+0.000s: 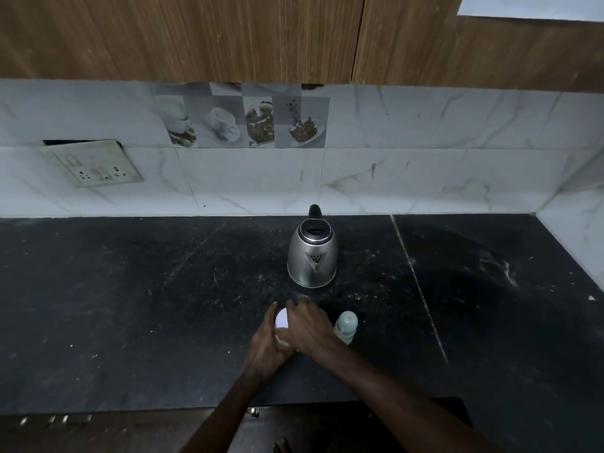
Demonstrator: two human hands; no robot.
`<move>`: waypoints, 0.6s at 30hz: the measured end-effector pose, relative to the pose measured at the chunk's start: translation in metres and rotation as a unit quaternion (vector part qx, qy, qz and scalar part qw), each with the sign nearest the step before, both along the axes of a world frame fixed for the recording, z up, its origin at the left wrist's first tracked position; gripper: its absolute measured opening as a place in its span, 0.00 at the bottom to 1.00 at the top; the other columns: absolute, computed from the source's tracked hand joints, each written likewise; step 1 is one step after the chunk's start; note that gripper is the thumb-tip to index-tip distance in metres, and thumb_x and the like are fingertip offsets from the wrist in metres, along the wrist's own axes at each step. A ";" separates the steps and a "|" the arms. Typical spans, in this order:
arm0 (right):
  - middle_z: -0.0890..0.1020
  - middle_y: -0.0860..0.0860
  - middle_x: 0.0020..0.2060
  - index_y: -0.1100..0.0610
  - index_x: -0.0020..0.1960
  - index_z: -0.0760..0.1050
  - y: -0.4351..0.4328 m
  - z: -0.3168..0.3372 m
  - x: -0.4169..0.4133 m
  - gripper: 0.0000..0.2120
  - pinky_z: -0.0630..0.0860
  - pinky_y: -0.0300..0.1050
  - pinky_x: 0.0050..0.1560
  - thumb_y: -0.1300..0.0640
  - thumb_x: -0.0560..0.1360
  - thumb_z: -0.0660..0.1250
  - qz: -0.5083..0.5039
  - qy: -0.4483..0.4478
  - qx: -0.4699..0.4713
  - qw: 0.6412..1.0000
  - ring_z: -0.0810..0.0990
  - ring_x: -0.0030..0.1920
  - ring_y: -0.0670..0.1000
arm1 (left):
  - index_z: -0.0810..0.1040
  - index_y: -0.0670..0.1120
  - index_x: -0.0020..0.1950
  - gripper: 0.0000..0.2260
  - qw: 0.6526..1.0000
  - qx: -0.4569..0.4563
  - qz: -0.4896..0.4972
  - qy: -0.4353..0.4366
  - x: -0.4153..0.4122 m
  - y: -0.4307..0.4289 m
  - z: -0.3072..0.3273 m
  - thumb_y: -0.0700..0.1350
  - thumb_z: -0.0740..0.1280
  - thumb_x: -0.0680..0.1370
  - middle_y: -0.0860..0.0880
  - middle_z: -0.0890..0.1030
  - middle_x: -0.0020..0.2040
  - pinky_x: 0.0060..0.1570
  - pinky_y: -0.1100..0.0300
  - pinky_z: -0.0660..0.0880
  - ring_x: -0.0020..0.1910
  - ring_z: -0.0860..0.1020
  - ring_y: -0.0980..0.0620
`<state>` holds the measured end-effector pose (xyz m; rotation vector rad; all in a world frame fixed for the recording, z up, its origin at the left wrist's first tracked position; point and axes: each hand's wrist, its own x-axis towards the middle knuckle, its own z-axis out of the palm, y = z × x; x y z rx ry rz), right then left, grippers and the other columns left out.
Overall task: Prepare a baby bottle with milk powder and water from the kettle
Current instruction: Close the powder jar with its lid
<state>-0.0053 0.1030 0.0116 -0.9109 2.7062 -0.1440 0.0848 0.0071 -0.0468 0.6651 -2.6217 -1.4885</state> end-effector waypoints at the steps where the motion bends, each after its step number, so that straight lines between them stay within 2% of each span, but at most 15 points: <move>1: 0.81 0.59 0.61 0.59 0.66 0.73 -0.001 0.000 -0.002 0.24 0.79 0.52 0.53 0.44 0.78 0.67 -0.005 0.007 0.005 1.000 0.83 0.59 0.60 | 0.57 0.42 0.83 0.51 1.000 0.000 0.003 -0.004 0.000 0.001 0.001 0.51 0.83 0.69 0.45 0.72 0.78 0.71 0.57 0.73 0.74 0.74 0.48; 3: 0.83 0.58 0.61 0.60 0.67 0.74 -0.004 0.002 -0.005 0.24 0.79 0.52 0.54 0.43 0.80 0.67 -0.005 0.019 0.025 0.999 0.84 0.59 0.59 | 0.57 0.43 0.84 0.53 1.000 0.013 0.008 -0.010 -0.001 0.001 0.003 0.52 0.84 0.68 0.46 0.72 0.78 0.70 0.58 0.72 0.75 0.74 0.49; 6: 0.82 0.56 0.64 0.56 0.67 0.79 -0.007 0.007 -0.012 0.19 0.78 0.51 0.58 0.45 0.82 0.66 0.013 0.015 0.070 0.997 0.83 0.63 0.57 | 0.57 0.47 0.84 0.55 0.999 0.047 0.018 -0.016 0.000 0.000 0.004 0.54 0.85 0.66 0.49 0.72 0.78 0.72 0.58 0.71 0.75 0.73 0.52; 9: 0.77 0.57 0.69 0.54 0.72 0.74 -0.003 0.013 -0.018 0.23 0.76 0.52 0.63 0.52 0.79 0.71 0.059 -0.016 0.060 0.996 0.79 0.67 0.59 | 0.59 0.49 0.83 0.55 0.998 0.048 0.025 -0.018 -0.002 -0.001 0.005 0.53 0.86 0.63 0.51 0.74 0.76 0.72 0.55 0.73 0.74 0.74 0.53; 12: 0.73 0.58 0.71 0.50 0.76 0.69 0.003 0.015 -0.016 0.28 0.75 0.54 0.64 0.56 0.78 0.70 0.093 -0.049 0.048 0.993 0.75 0.70 0.61 | 0.60 0.49 0.82 0.55 0.999 0.041 0.022 -0.020 -0.003 -0.001 0.007 0.52 0.86 0.62 0.51 0.73 0.76 0.73 0.54 0.72 0.75 0.73 0.50; 15: 0.73 0.60 0.69 0.55 0.74 0.70 0.002 0.015 -0.011 0.27 0.77 0.54 0.61 0.57 0.77 0.72 0.080 -0.034 0.063 0.994 0.78 0.67 0.62 | 0.58 0.47 0.83 0.56 0.999 0.037 0.016 -0.023 -0.003 -0.002 0.006 0.51 0.86 0.63 0.49 0.71 0.78 0.75 0.55 0.70 0.76 0.71 0.50; 18: 0.76 0.59 0.68 0.61 0.72 0.71 0.002 0.015 -0.012 0.29 0.77 0.52 0.59 0.51 0.76 0.74 0.070 -0.025 0.092 0.993 0.80 0.65 0.60 | 0.58 0.47 0.83 0.55 0.998 0.051 0.021 -0.031 -0.003 -0.002 0.006 0.51 0.86 0.64 0.50 0.72 0.78 0.72 0.60 0.70 0.75 0.73 0.53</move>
